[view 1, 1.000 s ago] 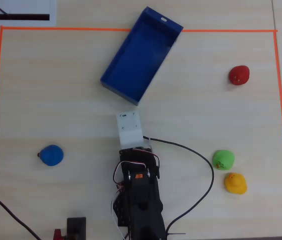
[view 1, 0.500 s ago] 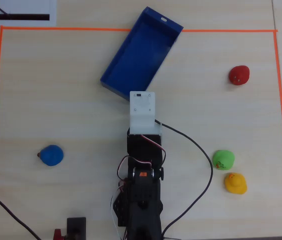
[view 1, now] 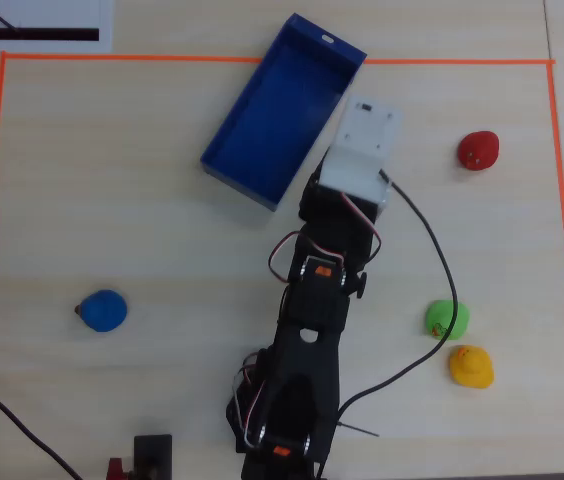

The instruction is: Grasp red duck and put it into box.

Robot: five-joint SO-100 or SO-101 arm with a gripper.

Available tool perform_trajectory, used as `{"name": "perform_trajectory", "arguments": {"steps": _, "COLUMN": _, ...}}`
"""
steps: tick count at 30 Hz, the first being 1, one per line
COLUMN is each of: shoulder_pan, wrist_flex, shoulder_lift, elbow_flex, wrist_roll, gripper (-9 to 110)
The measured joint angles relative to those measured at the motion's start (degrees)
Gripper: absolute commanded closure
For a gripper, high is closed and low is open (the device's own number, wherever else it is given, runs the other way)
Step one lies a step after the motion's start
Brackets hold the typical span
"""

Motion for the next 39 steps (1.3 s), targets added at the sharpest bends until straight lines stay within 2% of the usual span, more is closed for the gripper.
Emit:
{"name": "perform_trajectory", "arguments": {"steps": 3, "shoulder_pan": 3.9, "wrist_flex": -8.6, "shoulder_lift": -10.9, "elbow_flex": -7.4, "wrist_roll": 0.9, "gripper": 101}}
{"name": "perform_trajectory", "arguments": {"steps": 8, "shoulder_pan": 11.0, "wrist_flex": -25.2, "shoulder_lift": -28.1, "elbow_flex": -17.3, "wrist_roll": 0.9, "gripper": 91}}
{"name": "perform_trajectory", "arguments": {"steps": 12, "shoulder_pan": 15.9, "wrist_flex": -30.3, "shoulder_lift": -39.4, "elbow_flex": -23.6, "wrist_roll": 0.1, "gripper": 85}}
{"name": "perform_trajectory", "arguments": {"steps": 15, "shoulder_pan": 18.7, "wrist_flex": -32.6, "shoulder_lift": -45.8, "elbow_flex": -27.2, "wrist_roll": -1.5, "gripper": 77}}
{"name": "perform_trajectory", "arguments": {"steps": 18, "shoulder_pan": 20.7, "wrist_flex": -33.2, "shoulder_lift": -50.6, "elbow_flex": -29.4, "wrist_roll": -3.5, "gripper": 74}}
{"name": "perform_trajectory", "arguments": {"steps": 39, "shoulder_pan": 25.8, "wrist_flex": -33.3, "shoulder_lift": -79.6, "elbow_flex": -52.6, "wrist_roll": -11.8, "gripper": 73}}
